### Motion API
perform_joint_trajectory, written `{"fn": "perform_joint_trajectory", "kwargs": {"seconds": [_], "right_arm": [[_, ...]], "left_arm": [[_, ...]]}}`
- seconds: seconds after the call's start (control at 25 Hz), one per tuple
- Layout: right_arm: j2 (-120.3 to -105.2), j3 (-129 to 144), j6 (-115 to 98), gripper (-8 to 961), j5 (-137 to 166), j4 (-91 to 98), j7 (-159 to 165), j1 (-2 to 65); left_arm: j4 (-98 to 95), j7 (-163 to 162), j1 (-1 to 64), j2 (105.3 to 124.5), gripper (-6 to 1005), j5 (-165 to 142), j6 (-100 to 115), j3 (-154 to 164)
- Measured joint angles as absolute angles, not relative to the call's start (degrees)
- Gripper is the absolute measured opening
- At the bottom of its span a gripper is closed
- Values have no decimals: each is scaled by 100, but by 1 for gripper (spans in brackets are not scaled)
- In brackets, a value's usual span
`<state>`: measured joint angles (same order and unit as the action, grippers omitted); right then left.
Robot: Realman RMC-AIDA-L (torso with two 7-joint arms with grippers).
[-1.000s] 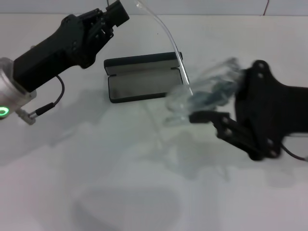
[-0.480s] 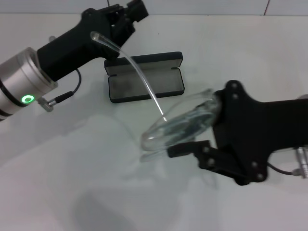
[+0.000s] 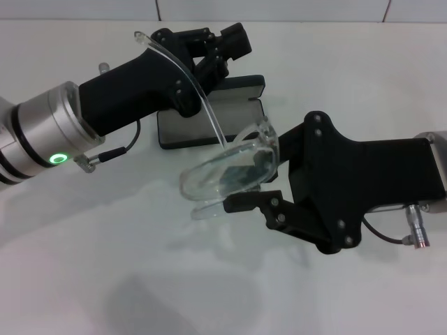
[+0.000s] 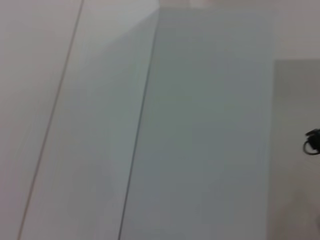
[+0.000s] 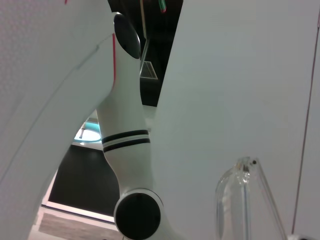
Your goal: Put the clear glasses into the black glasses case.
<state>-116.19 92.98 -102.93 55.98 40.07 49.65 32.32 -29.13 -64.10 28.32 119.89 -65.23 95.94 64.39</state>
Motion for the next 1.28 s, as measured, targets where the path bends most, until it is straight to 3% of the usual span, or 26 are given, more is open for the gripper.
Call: {"fn": "perform_joint_trajectory", "kwargs": {"seconds": [1.28], "right_arm": [[-11619,9254,-9870,99,5540,3845,4984,3243]], "left_arm": [[-3437,-6436,2804,11979,75,-6571,10274,6961]]}}
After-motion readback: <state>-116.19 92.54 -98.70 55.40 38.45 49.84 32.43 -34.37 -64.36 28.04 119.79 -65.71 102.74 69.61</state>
